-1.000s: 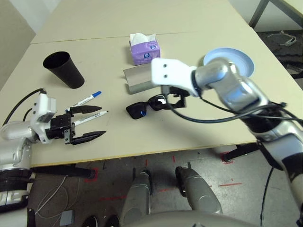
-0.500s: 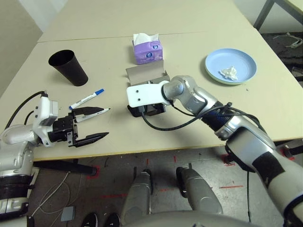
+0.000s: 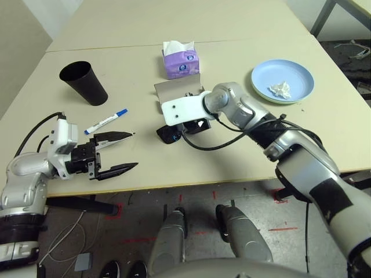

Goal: Organize and tidy the items on the table.

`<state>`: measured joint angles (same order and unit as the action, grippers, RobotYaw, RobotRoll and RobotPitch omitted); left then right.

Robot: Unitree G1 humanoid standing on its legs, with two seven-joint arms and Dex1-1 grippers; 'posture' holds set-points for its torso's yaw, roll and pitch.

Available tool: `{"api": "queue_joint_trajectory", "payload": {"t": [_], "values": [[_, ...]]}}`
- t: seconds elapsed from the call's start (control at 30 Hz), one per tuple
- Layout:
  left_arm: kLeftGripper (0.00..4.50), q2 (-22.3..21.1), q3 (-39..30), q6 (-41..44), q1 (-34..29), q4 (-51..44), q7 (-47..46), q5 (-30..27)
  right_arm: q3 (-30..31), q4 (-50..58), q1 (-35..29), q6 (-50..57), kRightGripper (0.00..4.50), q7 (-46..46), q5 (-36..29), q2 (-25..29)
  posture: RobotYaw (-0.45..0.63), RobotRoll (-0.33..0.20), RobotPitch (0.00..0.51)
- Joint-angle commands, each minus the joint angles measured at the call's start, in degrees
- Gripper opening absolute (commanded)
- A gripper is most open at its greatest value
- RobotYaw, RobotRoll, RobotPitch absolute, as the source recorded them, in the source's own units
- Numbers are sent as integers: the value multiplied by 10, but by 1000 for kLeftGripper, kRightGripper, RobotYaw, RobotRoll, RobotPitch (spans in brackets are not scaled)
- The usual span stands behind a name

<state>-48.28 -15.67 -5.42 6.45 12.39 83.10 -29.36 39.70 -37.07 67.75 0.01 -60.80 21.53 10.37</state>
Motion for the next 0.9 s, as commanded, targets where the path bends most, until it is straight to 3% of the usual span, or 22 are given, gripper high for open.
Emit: {"api": "queue_joint_trajectory", "payload": {"t": [0.03, 0.33, 0.37, 0.5, 0.63, 0.8, 0.9], "values": [[4500, 2, 5, -2, -2, 0, -1, 5, -5, 27, -10, 15, 4477, -23, 2, -4, -154, 0, 209], [4500, 5, 14, -3, 8, 11, -1, 10, -10, 85, -32, 55, 4477, -50, -4, -10, -163, 0, 212], [4500, 6, 15, -3, 10, 11, -1, 10, -10, 90, -35, 58, 4308, -52, -3, -10, -163, 0, 211], [4500, 9, 17, -4, 13, 8, -2, 9, -11, 99, -39, 67, 3232, -58, -2, -9, -162, 0, 211], [4500, 13, 11, -1, 12, -9, -9, 2, -15, 106, -39, 72, 1672, -66, -4, -1, -145, 0, 206], [4500, 13, 9, 0, 12, -19, -14, -1, -17, 118, -38, 81, 45, -75, -7, 0, -139, 0, 205], [4500, 12, 8, 0, 8, -17, -16, 0, -15, 120, -39, 82, 45, -76, -5, 0, -143, 0, 206]]}}
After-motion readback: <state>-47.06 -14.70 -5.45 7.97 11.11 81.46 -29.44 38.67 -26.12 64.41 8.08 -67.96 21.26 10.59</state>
